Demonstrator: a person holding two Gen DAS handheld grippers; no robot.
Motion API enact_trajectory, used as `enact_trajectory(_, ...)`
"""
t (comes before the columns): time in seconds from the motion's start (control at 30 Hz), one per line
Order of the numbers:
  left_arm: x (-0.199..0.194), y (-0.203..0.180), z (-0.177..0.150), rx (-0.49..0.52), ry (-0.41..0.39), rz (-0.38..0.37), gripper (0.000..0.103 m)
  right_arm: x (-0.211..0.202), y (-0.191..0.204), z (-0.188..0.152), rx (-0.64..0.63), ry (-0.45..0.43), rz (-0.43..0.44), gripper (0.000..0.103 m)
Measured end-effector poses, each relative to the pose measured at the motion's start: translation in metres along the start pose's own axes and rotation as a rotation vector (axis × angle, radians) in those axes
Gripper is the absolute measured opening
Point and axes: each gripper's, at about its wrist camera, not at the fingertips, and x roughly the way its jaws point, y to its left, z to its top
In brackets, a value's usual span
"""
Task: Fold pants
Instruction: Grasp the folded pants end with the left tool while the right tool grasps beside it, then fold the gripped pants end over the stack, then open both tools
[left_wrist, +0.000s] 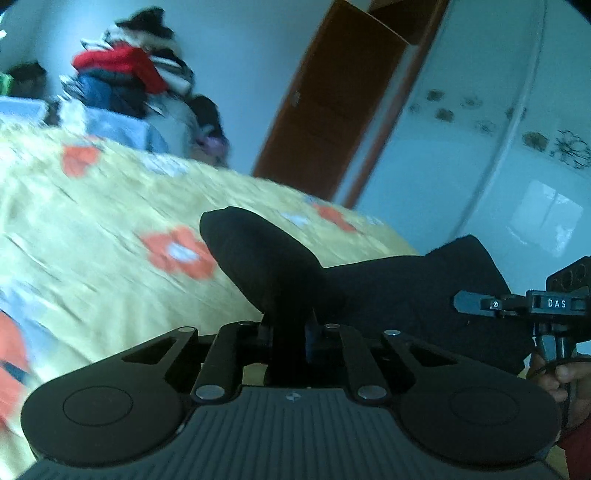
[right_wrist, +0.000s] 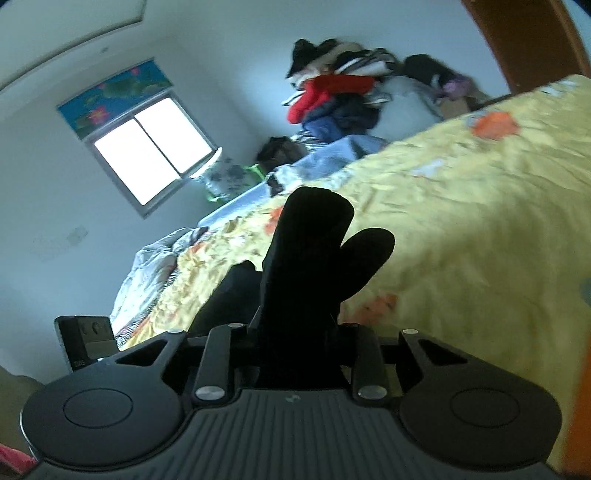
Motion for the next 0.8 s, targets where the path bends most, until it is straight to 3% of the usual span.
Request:
enact_trajectory(0.17,0.001,0.025,0.017,0.051,0.024,0.142,0.015,0.055,0.002,0.005,0.013,0.035,0.0,0.026)
enact_trajectory(0.23,0.018,0.037,0.015,0.055,0.074,0.183,0.019,0.079,0.004,0.002,-0.037,0.068,-0.085,0.028)
enact_trajectory(0.27,0.027,0.042,0.012,0.059,0.104,0.208,0.024,0.088,0.005,0.0,-0.069,0.087,-0.134,0.032)
enact_trajectory(0.3,0.033,0.045,0.009,0.063,0.124,0.239,0.042,0.098,0.003,-0.003,-0.102,0.114,-0.197,0.036)
enact_trajectory(0.4,0.029,0.051,0.001,0.053,0.121,0.31,0.077,0.102,-0.007,-0.01,-0.141,0.15,-0.283,0.054)
enact_trajectory(0.47,0.02,0.046,0.004,0.06,0.104,0.41,0.092,0.084,-0.01,-0.011,-0.163,0.135,-0.292,0.054)
enact_trajectory(0.53,0.012,0.035,0.008,0.101,0.081,0.457,0.092,0.068,-0.005,-0.009,-0.226,0.093,-0.377,0.054)
enact_trajectory(0.6,0.007,0.02,0.012,0.142,0.053,0.424,0.097,0.055,0.009,-0.003,-0.336,0.024,-0.483,0.056)
enact_trajectory(0.63,0.008,0.01,0.014,0.158,0.046,0.376,0.098,0.053,0.016,0.0,-0.364,0.004,-0.469,0.056)
enact_trajectory(0.73,0.023,-0.013,0.013,0.216,0.078,0.288,0.102,0.064,0.036,0.005,-0.411,0.016,-0.308,0.056)
enact_trajectory(0.8,0.043,-0.016,0.004,0.236,0.141,0.331,0.101,0.092,0.047,-0.004,-0.48,0.109,-0.287,0.054)
